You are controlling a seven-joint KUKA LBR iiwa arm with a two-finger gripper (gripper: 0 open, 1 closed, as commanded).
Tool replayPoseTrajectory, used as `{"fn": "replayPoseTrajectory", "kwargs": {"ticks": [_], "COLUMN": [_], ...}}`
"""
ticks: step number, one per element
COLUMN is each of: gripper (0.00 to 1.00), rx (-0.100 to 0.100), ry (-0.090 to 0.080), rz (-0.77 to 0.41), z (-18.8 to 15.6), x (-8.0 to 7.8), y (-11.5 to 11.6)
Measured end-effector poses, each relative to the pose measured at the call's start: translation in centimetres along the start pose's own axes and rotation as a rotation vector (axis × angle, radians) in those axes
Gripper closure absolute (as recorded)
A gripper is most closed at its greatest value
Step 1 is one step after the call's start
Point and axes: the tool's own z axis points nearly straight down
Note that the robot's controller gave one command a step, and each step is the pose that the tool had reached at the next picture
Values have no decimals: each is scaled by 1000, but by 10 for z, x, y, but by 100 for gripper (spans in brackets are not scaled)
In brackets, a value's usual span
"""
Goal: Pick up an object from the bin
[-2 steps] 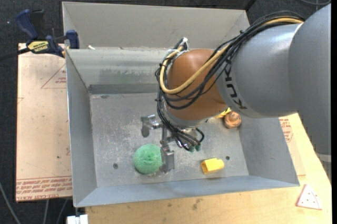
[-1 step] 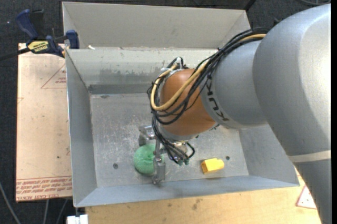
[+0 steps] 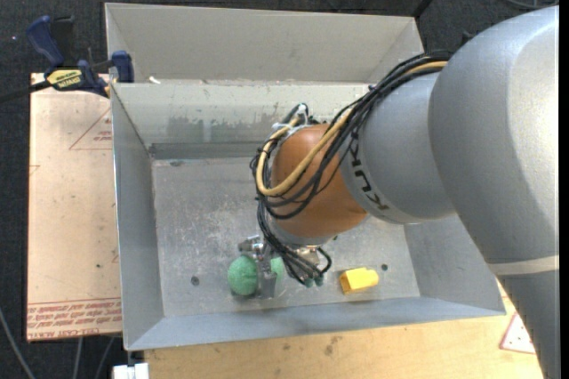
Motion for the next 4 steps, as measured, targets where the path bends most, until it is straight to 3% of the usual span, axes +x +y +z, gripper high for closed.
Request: {"fn": "replayPoseTrajectory", "kwargs": {"ticks": [4], "gripper": [100], "rx": [1], "ry": [7], "rz": [1], "z": [-24], "x": [2], "y": [0]}}
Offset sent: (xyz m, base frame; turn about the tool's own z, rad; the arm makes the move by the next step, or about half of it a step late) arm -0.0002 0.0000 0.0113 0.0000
